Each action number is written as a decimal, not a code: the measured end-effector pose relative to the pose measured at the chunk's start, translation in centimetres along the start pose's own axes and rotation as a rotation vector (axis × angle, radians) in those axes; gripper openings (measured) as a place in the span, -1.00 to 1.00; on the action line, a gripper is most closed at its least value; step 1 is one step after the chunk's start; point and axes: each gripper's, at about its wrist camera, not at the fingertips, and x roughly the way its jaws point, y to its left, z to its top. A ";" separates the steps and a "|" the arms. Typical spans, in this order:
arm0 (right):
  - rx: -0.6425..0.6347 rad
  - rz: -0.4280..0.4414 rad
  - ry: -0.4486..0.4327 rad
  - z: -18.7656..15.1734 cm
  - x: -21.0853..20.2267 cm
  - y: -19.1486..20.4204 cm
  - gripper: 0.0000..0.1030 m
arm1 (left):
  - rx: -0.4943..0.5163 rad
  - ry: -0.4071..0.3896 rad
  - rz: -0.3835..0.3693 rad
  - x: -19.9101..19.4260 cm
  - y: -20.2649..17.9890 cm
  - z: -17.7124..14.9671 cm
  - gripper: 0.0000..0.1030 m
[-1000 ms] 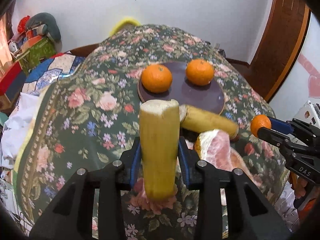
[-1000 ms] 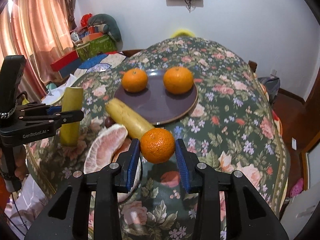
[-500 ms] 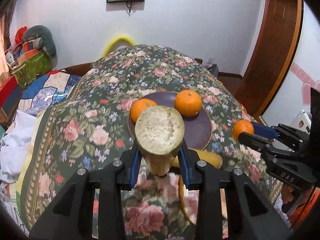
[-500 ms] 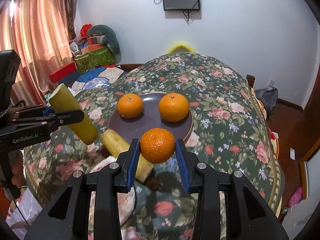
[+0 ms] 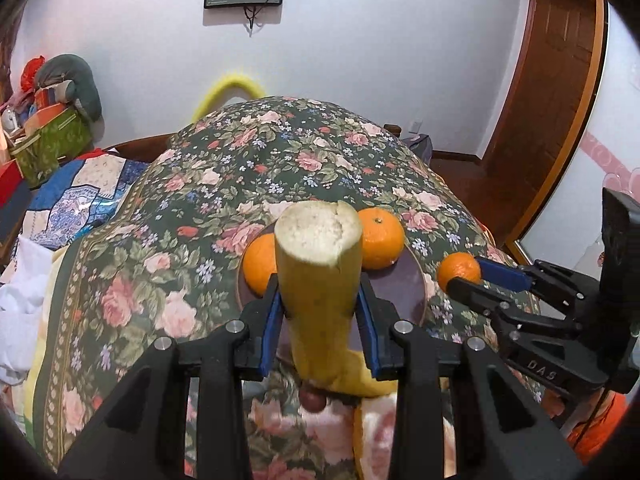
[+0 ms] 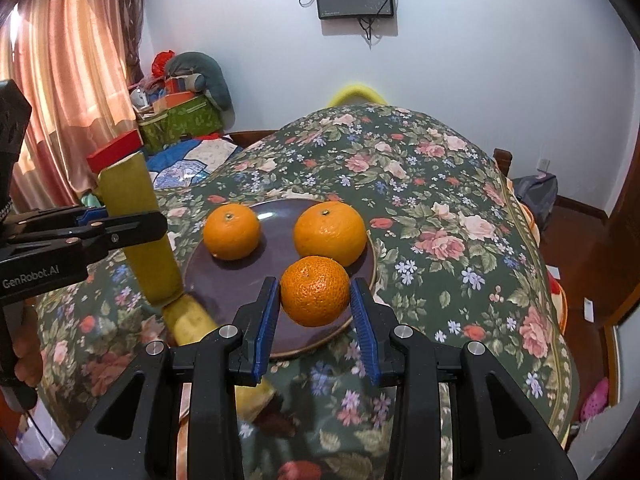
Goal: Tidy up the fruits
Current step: 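Lift the yellow fruit toward the plate while the right tool lowers the mandarin onto it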
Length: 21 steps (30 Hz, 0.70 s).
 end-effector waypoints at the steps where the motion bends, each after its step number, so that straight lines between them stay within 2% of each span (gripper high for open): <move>1: 0.001 0.001 0.002 0.0 0.3 -0.1 -0.35 | 0.000 0.001 -0.003 0.3 0.0 0.1 -0.34; 14: 0.003 0.001 0.038 0.2 3.1 -1.1 -0.35 | 0.004 0.019 -0.025 4.1 -0.7 1.6 -0.34; 21: 0.013 0.004 0.068 0.2 4.6 -1.5 -0.35 | -0.035 0.057 -0.042 6.5 -0.1 1.8 -0.34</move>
